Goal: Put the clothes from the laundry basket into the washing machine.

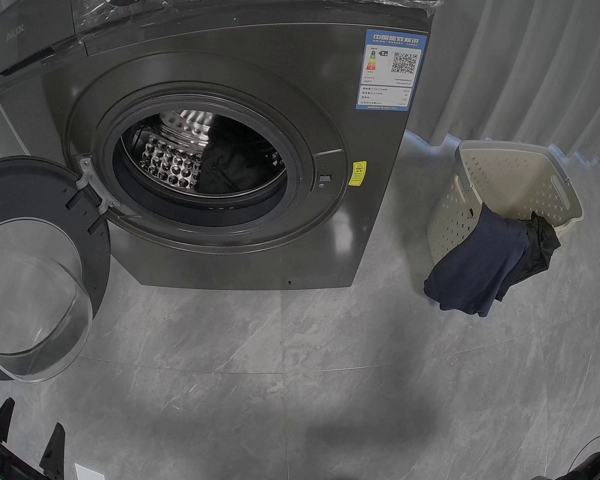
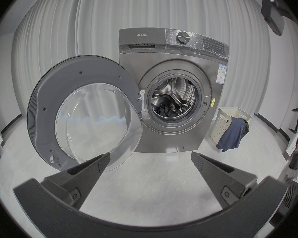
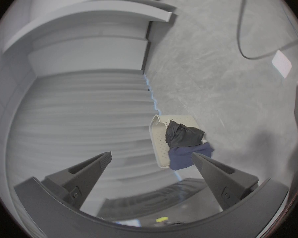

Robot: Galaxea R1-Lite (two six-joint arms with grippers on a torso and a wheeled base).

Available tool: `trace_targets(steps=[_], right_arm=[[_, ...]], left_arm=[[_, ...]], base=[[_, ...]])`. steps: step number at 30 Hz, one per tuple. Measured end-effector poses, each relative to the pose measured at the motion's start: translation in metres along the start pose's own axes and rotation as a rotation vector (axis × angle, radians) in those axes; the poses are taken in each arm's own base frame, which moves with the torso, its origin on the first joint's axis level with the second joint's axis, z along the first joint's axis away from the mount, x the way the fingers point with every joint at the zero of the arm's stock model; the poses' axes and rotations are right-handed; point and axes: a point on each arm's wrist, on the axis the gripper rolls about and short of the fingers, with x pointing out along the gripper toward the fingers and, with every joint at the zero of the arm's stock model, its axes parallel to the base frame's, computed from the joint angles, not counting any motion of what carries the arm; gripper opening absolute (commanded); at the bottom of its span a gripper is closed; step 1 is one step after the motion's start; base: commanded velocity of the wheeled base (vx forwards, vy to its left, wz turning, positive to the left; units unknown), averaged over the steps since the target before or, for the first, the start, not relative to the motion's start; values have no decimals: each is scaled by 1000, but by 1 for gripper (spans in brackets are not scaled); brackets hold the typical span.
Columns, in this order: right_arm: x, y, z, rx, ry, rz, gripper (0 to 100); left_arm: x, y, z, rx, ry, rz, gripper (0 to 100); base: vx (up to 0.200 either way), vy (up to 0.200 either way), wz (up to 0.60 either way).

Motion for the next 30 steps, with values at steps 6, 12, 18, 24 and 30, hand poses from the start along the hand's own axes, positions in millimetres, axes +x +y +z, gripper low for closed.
trace_targets(steps=[6, 12, 18, 24, 30], right_arm=[[0, -1, -2, -398, 90, -4, 100], [0, -2, -4, -801, 191, 29, 100], [-1, -5, -6, -1199, 311, 100, 100], [-2, -8, -7, -1561, 369, 172, 100], [-1, -7, -6, -1716, 322, 173, 100]], left_arm=[[0, 0, 0, -1, 0, 0, 100], [0, 0, 0, -1, 0, 1, 100], [0, 0, 0, -1, 0, 0, 100], [0, 0, 0, -2, 1, 0, 100], [0, 0, 0, -3, 1, -1, 100]], base=[[0, -200, 0], [0, -200, 0], [0, -200, 0], [0, -200, 0], [0, -200, 0]])
